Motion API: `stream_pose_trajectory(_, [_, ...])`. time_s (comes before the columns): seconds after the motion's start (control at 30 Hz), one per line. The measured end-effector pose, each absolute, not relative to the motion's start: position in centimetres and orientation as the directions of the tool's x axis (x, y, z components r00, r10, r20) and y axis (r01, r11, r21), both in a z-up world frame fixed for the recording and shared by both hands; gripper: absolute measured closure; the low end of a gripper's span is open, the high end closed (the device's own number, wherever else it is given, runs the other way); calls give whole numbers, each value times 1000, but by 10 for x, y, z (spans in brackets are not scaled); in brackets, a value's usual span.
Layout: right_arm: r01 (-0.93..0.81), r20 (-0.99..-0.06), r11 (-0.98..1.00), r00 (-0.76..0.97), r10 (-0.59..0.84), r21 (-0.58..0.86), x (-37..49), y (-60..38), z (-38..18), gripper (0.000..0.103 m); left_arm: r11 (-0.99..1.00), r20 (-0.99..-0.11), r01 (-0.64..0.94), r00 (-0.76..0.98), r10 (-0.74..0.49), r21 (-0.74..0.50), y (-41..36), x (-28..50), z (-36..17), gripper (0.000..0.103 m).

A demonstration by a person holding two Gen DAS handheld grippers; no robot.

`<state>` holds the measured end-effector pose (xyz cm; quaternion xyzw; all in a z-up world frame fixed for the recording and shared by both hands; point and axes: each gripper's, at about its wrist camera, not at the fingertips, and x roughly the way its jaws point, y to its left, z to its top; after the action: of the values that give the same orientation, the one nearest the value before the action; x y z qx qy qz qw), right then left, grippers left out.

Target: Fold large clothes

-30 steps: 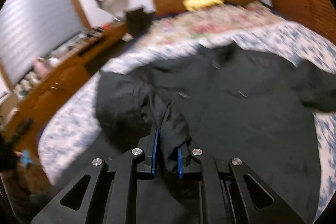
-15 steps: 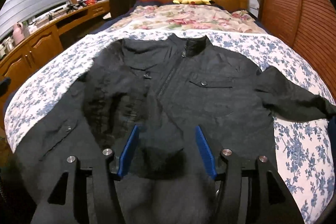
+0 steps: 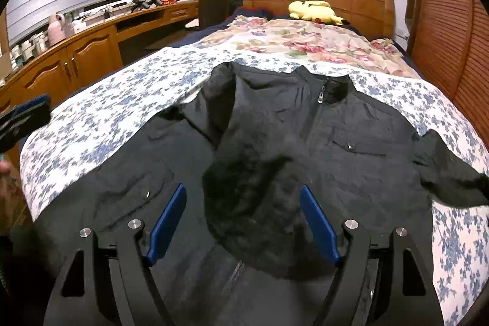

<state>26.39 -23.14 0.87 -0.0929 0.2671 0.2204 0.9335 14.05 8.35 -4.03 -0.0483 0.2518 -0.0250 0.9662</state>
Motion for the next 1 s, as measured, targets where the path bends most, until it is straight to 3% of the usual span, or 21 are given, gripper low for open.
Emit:
stream_pose_trajectory(0.2, [-442, -613, 886, 742, 273, -141, 298, -218, -2, 25, 994, -483, 28, 872, -78, -108, 84, 139, -40, 26])
stream_pose_trajectory(0.27, [-458, -647, 881, 710, 279, -122, 308, -219, -7, 41, 994, -479, 28, 874, -75, -105, 84, 138, -40, 26])
stream_pose_trajectory(0.3, [-460, -665, 880, 694, 276, -115, 313, -221, -9, 54, 994, -479, 28, 875, -74, -102, 84, 137, -40, 26])
stream_pose_trajectory(0.33, [-458, -673, 881, 689, 267, -120, 315, -223, -10, 74, 994, -478, 31, 875, -77, -103, 85, 137, -40, 26])
stream_pose_trajectory(0.4, [-471, -689, 872, 676, 262, -130, 316, -225, -12, 88, 994, -477, 31, 876, -76, -103, 85, 137, -40, 26])
stream_pose_trajectory(1.0, [-653, -591, 750, 564, 577, 108, 249, -269, 60, 92, 997, -474, 35, 878, -67, -75, 83, 135, -38, 26])
